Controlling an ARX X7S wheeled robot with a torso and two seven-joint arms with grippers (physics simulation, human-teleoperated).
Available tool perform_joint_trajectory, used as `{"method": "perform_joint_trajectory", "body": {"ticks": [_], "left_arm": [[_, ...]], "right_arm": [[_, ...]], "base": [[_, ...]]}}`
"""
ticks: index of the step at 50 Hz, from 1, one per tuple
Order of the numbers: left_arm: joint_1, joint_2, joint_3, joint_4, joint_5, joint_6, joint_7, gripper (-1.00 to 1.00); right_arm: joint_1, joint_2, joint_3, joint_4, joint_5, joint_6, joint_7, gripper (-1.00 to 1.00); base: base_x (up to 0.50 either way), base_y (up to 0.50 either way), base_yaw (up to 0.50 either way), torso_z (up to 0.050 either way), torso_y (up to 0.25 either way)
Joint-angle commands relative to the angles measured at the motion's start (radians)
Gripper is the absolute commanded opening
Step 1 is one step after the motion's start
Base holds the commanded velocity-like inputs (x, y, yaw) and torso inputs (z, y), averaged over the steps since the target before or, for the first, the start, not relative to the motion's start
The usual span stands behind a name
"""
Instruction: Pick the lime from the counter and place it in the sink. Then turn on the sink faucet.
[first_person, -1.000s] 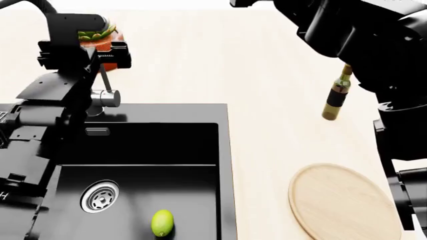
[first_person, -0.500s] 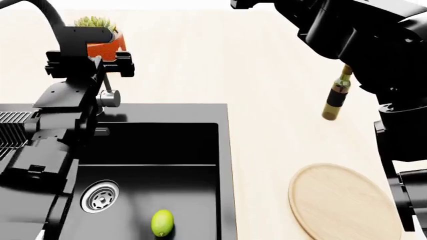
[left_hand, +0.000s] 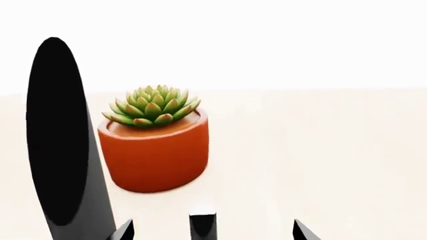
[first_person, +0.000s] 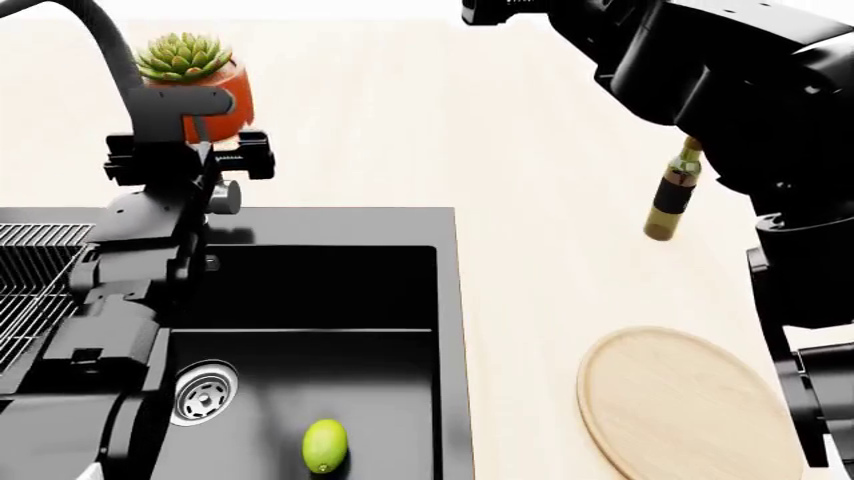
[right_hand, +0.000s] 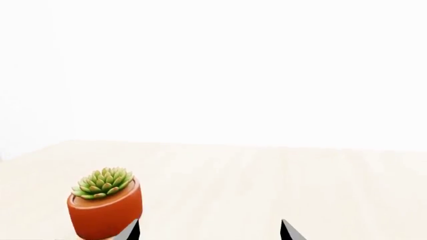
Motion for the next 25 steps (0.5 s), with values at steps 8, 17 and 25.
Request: {"method": "perform_joint_trajectory", "body": {"ticks": [8,17,25], "left_arm": [[0.031,0.018,-0.098,-0.002,0.089,0.008,0.020,1.00],[0.029,0.045,-0.111,-0.002,0.110,0.017,0.039,1.00],[0.029,0.063,-0.121,-0.003,0.120,0.017,0.054,1.00]], "right_arm": [[-0.010,0.002,-0.003,0.004,-0.002,-0.010,-0.005,1.00],[-0.013,0.007,-0.004,0.001,0.000,-0.009,-0.005,1.00],[-0.017,0.008,-0.009,0.002,-0.003,-0.009,-0.007,1.00]], "base": [[0.00,0.00,0.00,0.000,0.000],[0.00,0.00,0.00,0.000,0.000],[0.00,0.00,0.00,0.000,0.000]]}}
